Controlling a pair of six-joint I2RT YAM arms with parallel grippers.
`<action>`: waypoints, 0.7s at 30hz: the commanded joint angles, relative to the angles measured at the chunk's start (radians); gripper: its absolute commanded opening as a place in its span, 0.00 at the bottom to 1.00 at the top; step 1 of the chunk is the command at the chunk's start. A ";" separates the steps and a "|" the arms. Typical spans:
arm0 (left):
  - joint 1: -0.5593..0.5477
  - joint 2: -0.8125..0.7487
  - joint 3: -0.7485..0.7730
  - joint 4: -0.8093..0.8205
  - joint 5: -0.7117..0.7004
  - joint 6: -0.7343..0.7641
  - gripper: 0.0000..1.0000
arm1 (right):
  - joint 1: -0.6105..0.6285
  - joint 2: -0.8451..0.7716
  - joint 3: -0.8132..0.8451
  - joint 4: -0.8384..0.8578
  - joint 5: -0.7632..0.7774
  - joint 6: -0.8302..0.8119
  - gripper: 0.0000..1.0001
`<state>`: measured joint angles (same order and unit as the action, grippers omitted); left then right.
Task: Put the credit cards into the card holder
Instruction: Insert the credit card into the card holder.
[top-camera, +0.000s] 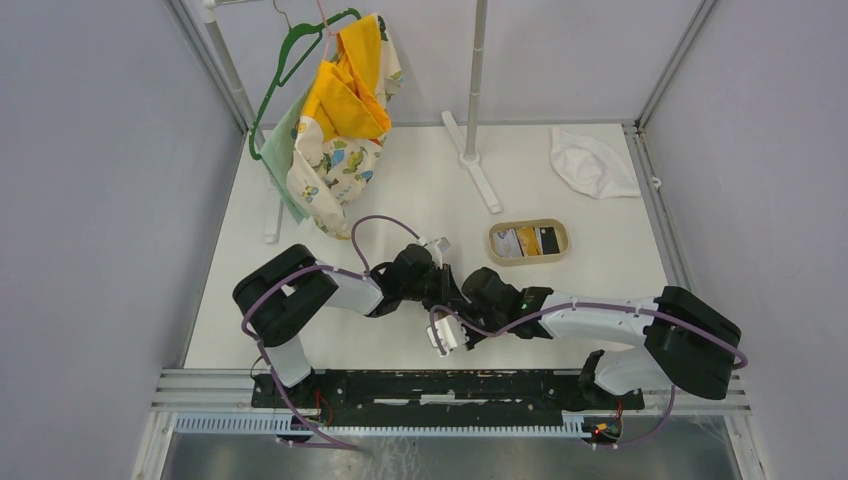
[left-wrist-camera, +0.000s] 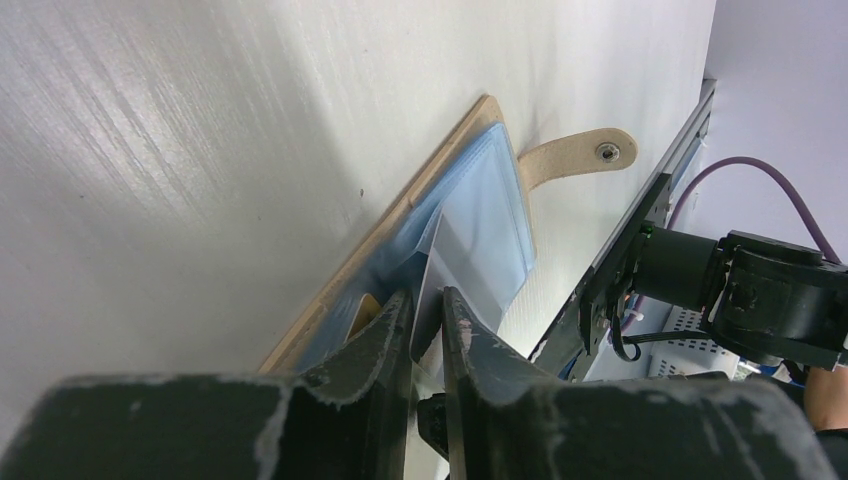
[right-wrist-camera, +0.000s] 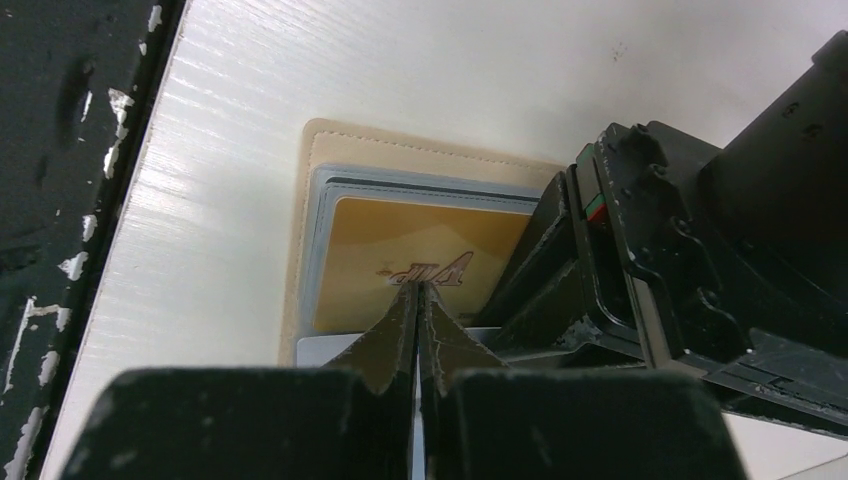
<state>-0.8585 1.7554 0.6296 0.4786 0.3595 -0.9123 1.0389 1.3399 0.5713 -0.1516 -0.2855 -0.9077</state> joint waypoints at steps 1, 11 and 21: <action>0.006 0.021 0.000 -0.057 -0.021 0.066 0.25 | 0.006 0.007 0.059 -0.064 0.045 -0.039 0.03; 0.006 0.018 -0.003 -0.057 -0.019 0.066 0.28 | 0.005 0.023 0.091 -0.136 0.092 -0.075 0.02; 0.006 0.004 -0.010 -0.058 -0.023 0.066 0.30 | -0.001 0.044 0.106 -0.165 0.121 -0.085 0.02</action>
<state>-0.8589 1.7554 0.6296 0.4870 0.3630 -0.9108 1.0409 1.3758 0.6361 -0.2947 -0.2035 -0.9791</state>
